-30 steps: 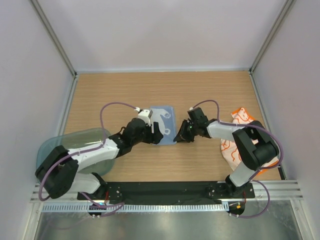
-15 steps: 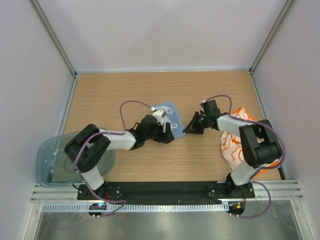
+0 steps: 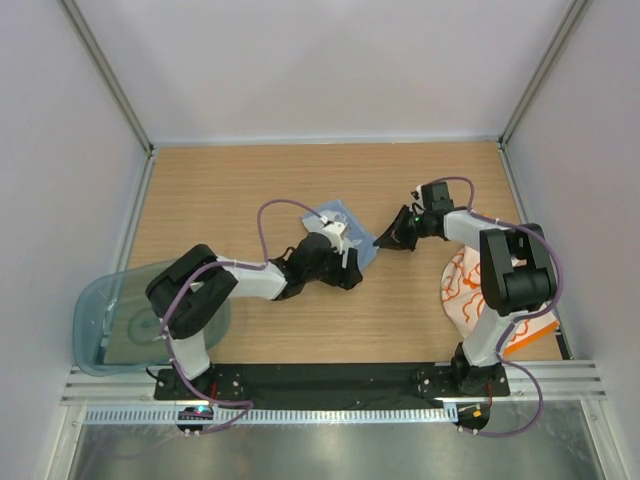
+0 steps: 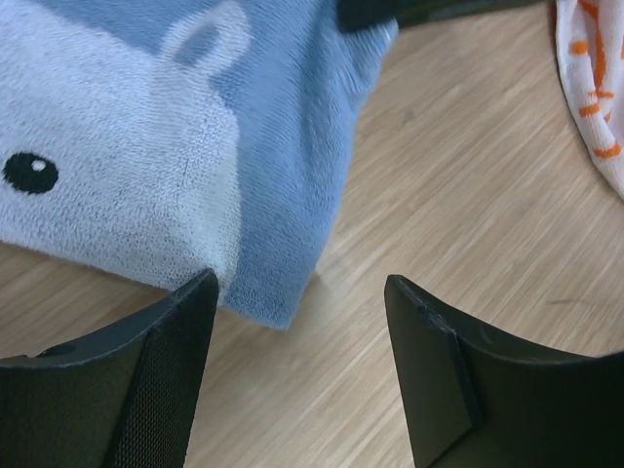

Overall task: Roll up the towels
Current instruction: Roll the towel

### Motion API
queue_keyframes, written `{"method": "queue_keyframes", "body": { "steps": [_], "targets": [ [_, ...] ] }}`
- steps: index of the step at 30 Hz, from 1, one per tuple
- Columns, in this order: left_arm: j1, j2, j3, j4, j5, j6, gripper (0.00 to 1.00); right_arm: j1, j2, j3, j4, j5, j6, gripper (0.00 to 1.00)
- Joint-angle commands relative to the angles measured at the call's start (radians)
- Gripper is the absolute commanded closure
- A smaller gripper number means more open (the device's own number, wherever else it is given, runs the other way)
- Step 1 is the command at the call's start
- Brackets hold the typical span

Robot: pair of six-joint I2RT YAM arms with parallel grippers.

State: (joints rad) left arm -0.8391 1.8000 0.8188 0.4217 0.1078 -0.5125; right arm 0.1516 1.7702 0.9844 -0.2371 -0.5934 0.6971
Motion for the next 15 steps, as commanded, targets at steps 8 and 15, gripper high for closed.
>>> {"method": "queue_keyframes", "body": {
  "steps": [8, 15],
  "targets": [
    [-0.097, 0.140, 0.149, -0.254, -0.201, 0.072, 0.32, -0.049, 0.034, 0.112, -0.031, -0.123, -0.002, 0.99],
    [-0.110, 0.219, 0.241, -0.342, -0.287, 0.062, 0.45, -0.055, 0.057, 0.123, -0.031, -0.149, -0.002, 0.99]
  ]
}}
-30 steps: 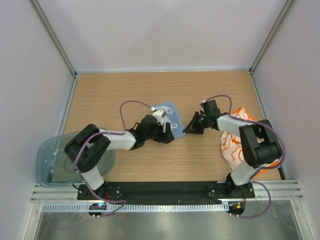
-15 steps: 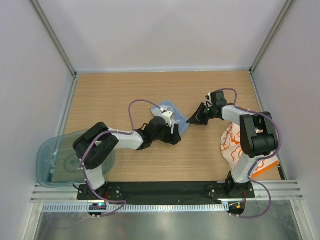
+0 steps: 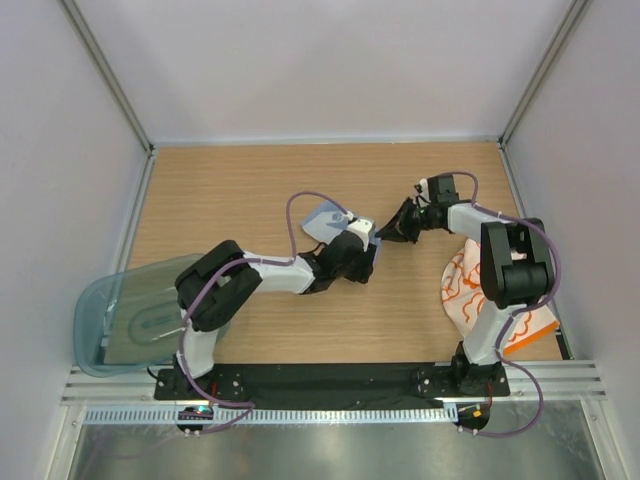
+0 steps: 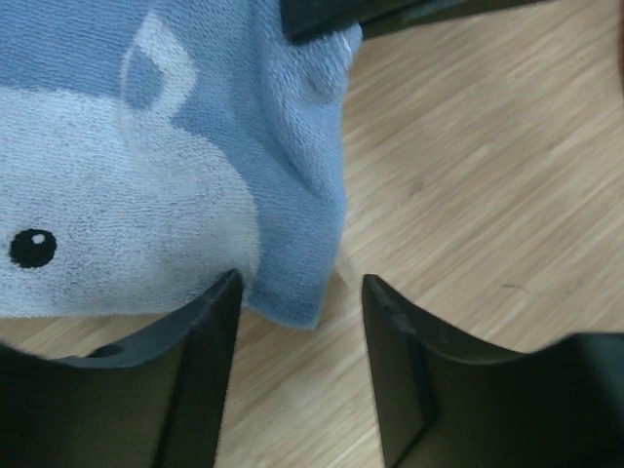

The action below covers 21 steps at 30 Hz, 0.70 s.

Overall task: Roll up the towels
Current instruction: Roll the towel

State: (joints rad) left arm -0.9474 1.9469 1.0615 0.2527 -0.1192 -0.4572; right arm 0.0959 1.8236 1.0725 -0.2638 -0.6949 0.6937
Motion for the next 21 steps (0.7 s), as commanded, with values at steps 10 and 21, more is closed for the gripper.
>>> {"method": "queue_keyframes", "body": {
  "steps": [10, 21],
  "targets": [
    [-0.005, 0.072, 0.022, -0.219, -0.094, 0.000, 0.97, -0.022, 0.057, 0.070, -0.025, -0.068, -0.017, 0.99],
    [-0.005, -0.127, -0.096, -0.222, 0.096, -0.185, 1.00, -0.070, 0.124, 0.161, -0.140, 0.031, -0.085, 0.98]
  ]
}}
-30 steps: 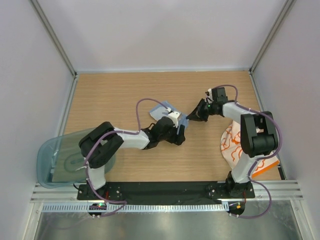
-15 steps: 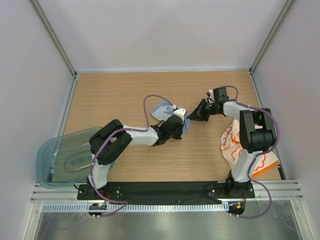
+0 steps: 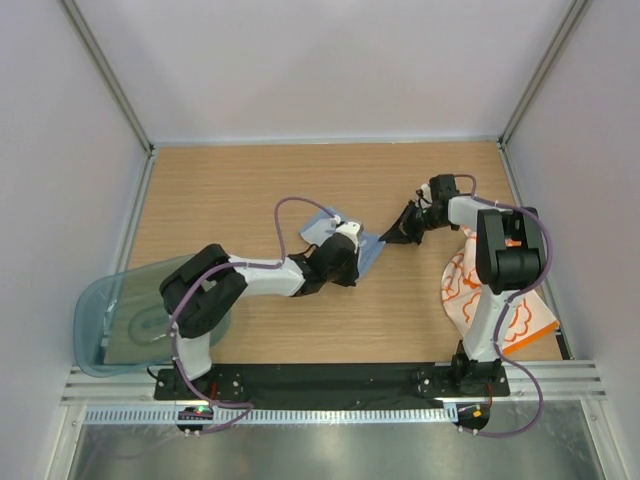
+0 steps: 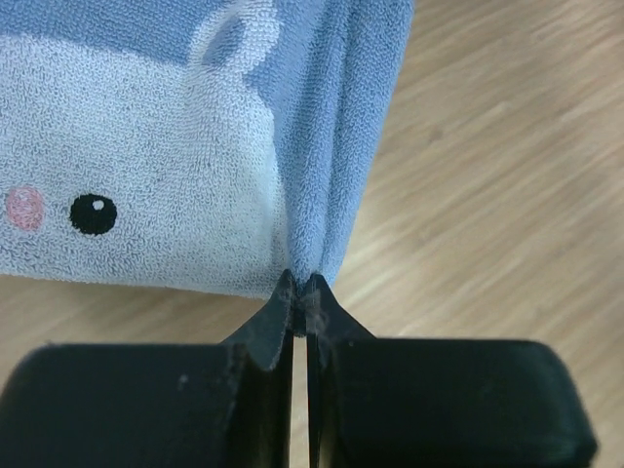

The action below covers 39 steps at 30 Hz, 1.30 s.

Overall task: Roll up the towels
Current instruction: Roll the towel

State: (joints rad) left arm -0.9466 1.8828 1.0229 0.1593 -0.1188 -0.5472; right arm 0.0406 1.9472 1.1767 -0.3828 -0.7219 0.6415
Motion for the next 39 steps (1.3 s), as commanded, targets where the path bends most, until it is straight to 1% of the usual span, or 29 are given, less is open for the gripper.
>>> {"method": "queue_keyframes", "body": {
  "steps": [1, 2, 4, 5, 6, 7, 8, 9, 10, 11, 12, 13, 15, 16, 19, 20, 21, 23, 24, 26, 29, 30, 31, 34, 35, 39],
  "targets": [
    [-0.006, -0.073, -0.064, -0.129, 0.105, -0.115, 1.00, -0.015, 0.002, 0.058, -0.028, 0.065, -0.037, 0.96],
    [-0.006, -0.088, -0.069, -0.129, 0.108, -0.137, 1.00, -0.015, -0.001, 0.057, -0.030, 0.081, -0.039, 0.91],
    [-0.006, -0.094, -0.066, -0.150, 0.113, -0.199, 1.00, -0.013, -0.011, 0.055, -0.042, 0.110, -0.055, 0.86],
    [-0.006, -0.093, -0.057, -0.156, 0.114, -0.217, 1.00, -0.015, -0.022, 0.055, -0.059, 0.124, -0.062, 0.82],
    [-0.004, -0.088, -0.047, -0.190, 0.143, -0.230, 1.00, -0.015, -0.048, 0.051, -0.065, 0.154, -0.068, 0.73],
    [-0.006, -0.085, -0.023, -0.208, 0.148, -0.241, 0.98, -0.013, -0.065, 0.049, -0.092, 0.174, -0.084, 0.70],
    [-0.006, -0.083, -0.012, -0.221, 0.151, -0.237, 0.95, -0.015, -0.079, 0.051, -0.105, 0.193, -0.094, 0.66],
    [-0.006, -0.086, -0.006, -0.239, 0.153, -0.231, 0.89, -0.015, -0.109, 0.049, -0.114, 0.208, -0.101, 0.62],
    [-0.007, -0.091, -0.003, -0.244, 0.134, -0.220, 0.71, -0.015, -0.120, 0.047, -0.123, 0.234, -0.108, 0.60],
    [-0.011, -0.100, -0.004, -0.248, 0.125, -0.191, 0.59, -0.015, -0.128, 0.049, -0.151, 0.248, -0.126, 0.56],
    [-0.012, -0.115, -0.003, -0.268, 0.089, -0.175, 0.51, -0.015, -0.139, 0.051, -0.163, 0.257, -0.134, 0.52],
    [-0.015, -0.126, -0.001, -0.280, 0.073, -0.160, 0.40, -0.015, -0.155, 0.051, -0.174, 0.280, -0.140, 0.50],
    [-0.024, -0.166, 0.002, -0.312, 0.030, -0.113, 0.33, -0.015, -0.174, 0.043, -0.194, 0.303, -0.152, 0.45],
    [-0.032, -0.181, 0.005, -0.328, 0.010, -0.094, 0.33, -0.015, -0.195, 0.040, -0.197, 0.314, -0.155, 0.44],
    [-0.081, -0.232, 0.025, -0.378, -0.108, -0.002, 0.32, -0.015, -0.228, 0.020, -0.203, 0.340, -0.155, 0.40],
    [-0.113, -0.240, 0.034, -0.392, -0.137, 0.025, 0.31, -0.015, -0.244, 0.015, -0.202, 0.341, -0.152, 0.40],
    [-0.129, -0.243, 0.052, -0.412, -0.194, 0.082, 0.32, -0.016, -0.252, 0.003, -0.202, 0.340, -0.151, 0.39],
    [-0.162, -0.238, 0.072, -0.434, -0.255, 0.134, 0.32, -0.015, -0.272, -0.008, -0.197, 0.338, -0.149, 0.39],
    [-0.200, -0.225, 0.088, -0.437, -0.312, 0.198, 0.32, -0.015, -0.284, -0.026, -0.196, 0.337, -0.149, 0.39],
    [-0.213, -0.202, 0.109, -0.431, -0.321, 0.278, 0.31, -0.015, -0.292, -0.038, -0.186, 0.335, -0.146, 0.38],
    [-0.213, -0.125, 0.143, -0.405, -0.347, 0.355, 0.27, -0.015, -0.303, -0.061, -0.174, 0.323, -0.143, 0.38],
    [-0.212, -0.078, 0.155, -0.405, -0.354, 0.375, 0.26, -0.015, -0.306, -0.069, -0.174, 0.323, -0.144, 0.38],
    [-0.210, -0.048, 0.169, -0.406, -0.366, 0.386, 0.23, -0.015, -0.310, -0.072, -0.173, 0.322, -0.144, 0.38],
    [-0.207, 0.040, 0.224, -0.431, -0.361, 0.409, 0.21, -0.015, -0.320, -0.080, -0.174, 0.320, -0.154, 0.38],
    [-0.204, 0.055, 0.235, -0.434, -0.332, 0.411, 0.21, -0.015, -0.323, -0.083, -0.177, 0.322, -0.155, 0.38],
    [-0.185, 0.098, 0.240, -0.448, -0.294, 0.382, 0.21, -0.015, -0.333, -0.092, -0.179, 0.314, -0.163, 0.38]
  ]
}}
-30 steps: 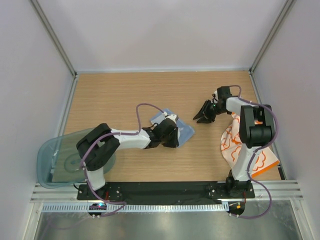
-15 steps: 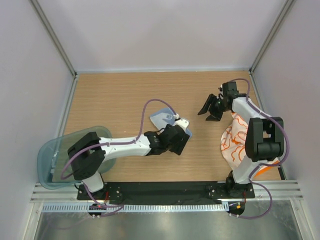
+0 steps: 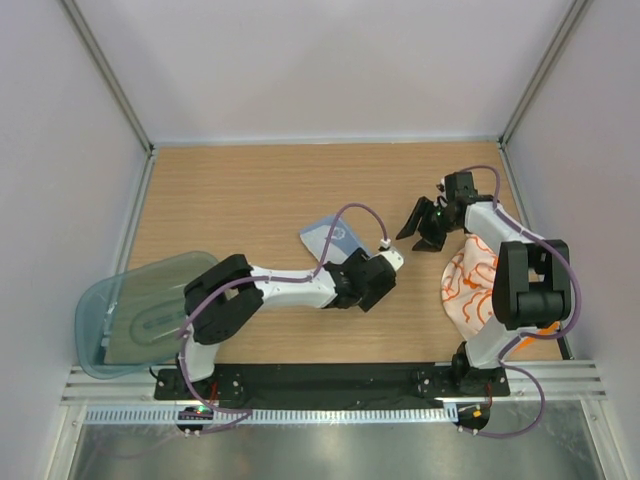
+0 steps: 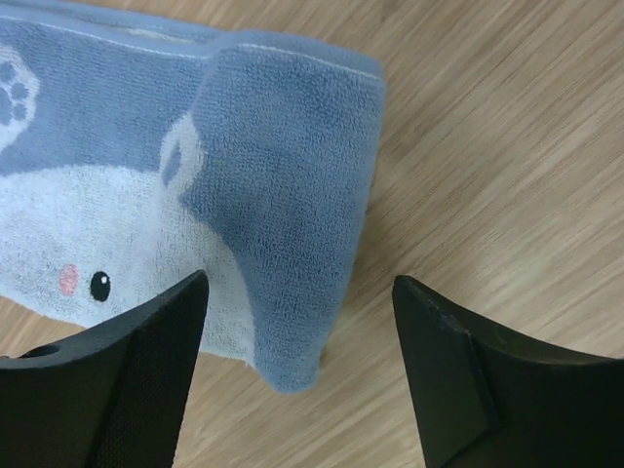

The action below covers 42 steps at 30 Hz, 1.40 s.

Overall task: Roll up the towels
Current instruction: Roll the towel

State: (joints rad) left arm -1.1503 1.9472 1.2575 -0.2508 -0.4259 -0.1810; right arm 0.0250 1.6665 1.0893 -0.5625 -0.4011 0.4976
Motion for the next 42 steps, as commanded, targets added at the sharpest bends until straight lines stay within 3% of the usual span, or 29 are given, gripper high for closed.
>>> {"method": "queue_keyframes", "body": {
  "steps": [1, 3, 4, 13, 19, 26, 28, 34, 35, 42],
  "targets": [
    [0.021, 0.036, 0.003, -0.038, 0.018, 0.009, 0.24, 0.001, -0.054, -0.005, 0.000, -0.008, -0.021, 0.38],
    [0.026, 0.038, -0.004, -0.042, 0.039, 0.000, 0.30, 0.001, -0.057, -0.005, -0.001, -0.010, -0.022, 0.38],
    [0.026, 0.038, -0.012, -0.045, 0.047, -0.006, 0.41, 0.001, -0.057, -0.005, 0.000, -0.012, -0.022, 0.38],
    [0.058, 0.081, -0.009, -0.099, 0.148, -0.064, 0.95, 0.001, -0.069, -0.045, 0.029, -0.041, -0.007, 0.38],
    [0.124, 0.019, 0.088, -0.177, 0.338, -0.237, 1.00, 0.001, -0.178, -0.141, 0.105, -0.091, 0.025, 0.38],
    [0.282, -0.022, 0.111, -0.095, 0.832, -0.507, 1.00, 0.003, -0.369, -0.235, 0.176, -0.131, 0.061, 0.34],
    [0.334, -0.022, 0.076, 0.003, 0.968, -0.610, 1.00, 0.003, -0.405, -0.241, 0.164, -0.134, 0.058, 0.33],
    [0.429, -0.007, -0.013, 0.246, 1.156, -0.820, 1.00, 0.029, -0.481, -0.275, 0.180, -0.160, 0.061, 0.31],
    [0.437, -0.001, -0.045, 0.356, 1.179, -0.898, 1.00, 0.035, -0.482, -0.278, 0.184, -0.159, 0.059, 0.30],
    [0.497, 0.065, -0.144, 0.623, 1.266, -1.144, 1.00, 0.170, -0.424, -0.307, 0.242, -0.042, 0.088, 0.30]
  ]
}}
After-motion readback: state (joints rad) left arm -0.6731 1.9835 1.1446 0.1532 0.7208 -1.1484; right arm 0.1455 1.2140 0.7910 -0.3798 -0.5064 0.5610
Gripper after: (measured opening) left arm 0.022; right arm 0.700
